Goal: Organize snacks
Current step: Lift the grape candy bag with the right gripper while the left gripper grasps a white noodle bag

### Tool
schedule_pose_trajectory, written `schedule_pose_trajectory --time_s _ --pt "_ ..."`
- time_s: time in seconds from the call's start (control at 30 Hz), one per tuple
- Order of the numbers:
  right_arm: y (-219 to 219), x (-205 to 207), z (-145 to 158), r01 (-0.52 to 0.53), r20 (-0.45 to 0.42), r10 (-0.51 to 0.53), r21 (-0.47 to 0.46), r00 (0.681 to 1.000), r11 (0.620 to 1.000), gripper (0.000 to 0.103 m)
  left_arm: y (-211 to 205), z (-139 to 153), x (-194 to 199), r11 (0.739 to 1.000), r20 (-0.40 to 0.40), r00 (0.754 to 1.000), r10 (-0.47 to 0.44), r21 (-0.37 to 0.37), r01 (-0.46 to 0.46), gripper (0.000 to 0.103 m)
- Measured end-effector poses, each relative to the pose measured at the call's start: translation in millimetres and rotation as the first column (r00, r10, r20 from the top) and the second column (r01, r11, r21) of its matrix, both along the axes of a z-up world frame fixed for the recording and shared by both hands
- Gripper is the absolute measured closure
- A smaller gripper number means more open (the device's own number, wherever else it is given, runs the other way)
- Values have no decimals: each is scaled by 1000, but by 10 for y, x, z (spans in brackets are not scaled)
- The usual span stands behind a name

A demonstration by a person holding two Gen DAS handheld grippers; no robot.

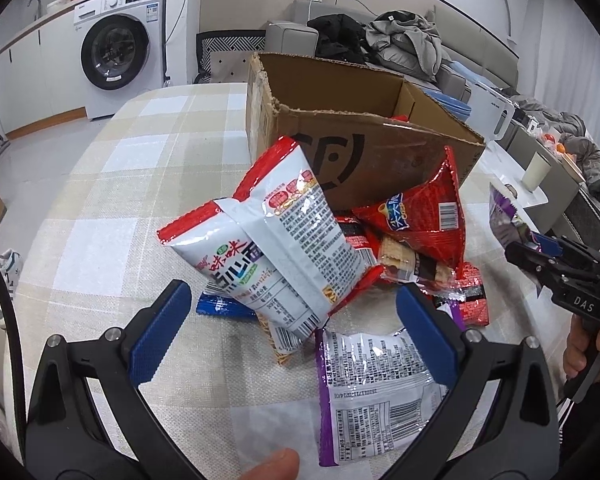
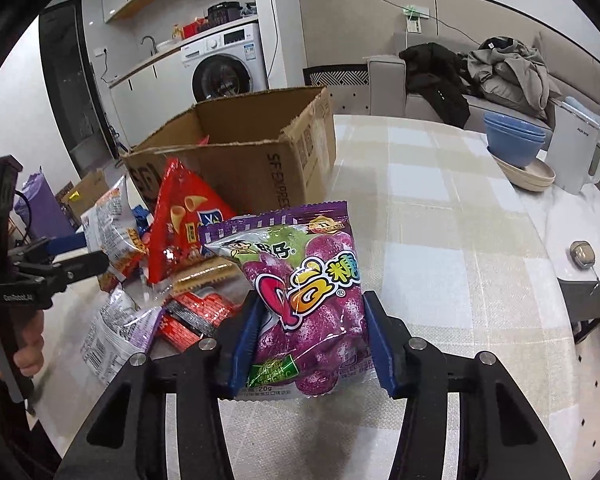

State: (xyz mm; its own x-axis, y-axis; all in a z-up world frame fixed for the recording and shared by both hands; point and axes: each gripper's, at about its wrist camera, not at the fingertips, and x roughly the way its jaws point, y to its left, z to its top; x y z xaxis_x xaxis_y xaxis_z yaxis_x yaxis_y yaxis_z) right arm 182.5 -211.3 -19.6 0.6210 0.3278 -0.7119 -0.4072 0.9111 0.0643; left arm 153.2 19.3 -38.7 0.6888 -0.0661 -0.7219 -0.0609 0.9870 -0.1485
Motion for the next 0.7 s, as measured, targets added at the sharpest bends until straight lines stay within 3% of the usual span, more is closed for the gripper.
schedule_pose_trajectory --time_s 0.27,0.43,0.5,0.6,0.7 --pt "-84 69 34 17 -1 -17 26 1000 1000 53 203 -106 155 990 -20 998 56 -129 -58 1" --pt "-107 72 17 19 -4 -19 32 1000 999 53 436 -221 164 938 32 994 108 -336 -91 2" --pt "-120 65 32 26 -4 -26 33 1000 999 53 515 -322 217 941 -48 992 120 -314 -129 6" --pt "-130 53 104 22 10 -23 53 1000 998 53 530 -269 242 958 -44 991 126 -254 -133 6" --pt "-133 36 141 19 17 -20 59 1000 998 53 538 -250 303 959 -41 992 120 -254 -126 6"
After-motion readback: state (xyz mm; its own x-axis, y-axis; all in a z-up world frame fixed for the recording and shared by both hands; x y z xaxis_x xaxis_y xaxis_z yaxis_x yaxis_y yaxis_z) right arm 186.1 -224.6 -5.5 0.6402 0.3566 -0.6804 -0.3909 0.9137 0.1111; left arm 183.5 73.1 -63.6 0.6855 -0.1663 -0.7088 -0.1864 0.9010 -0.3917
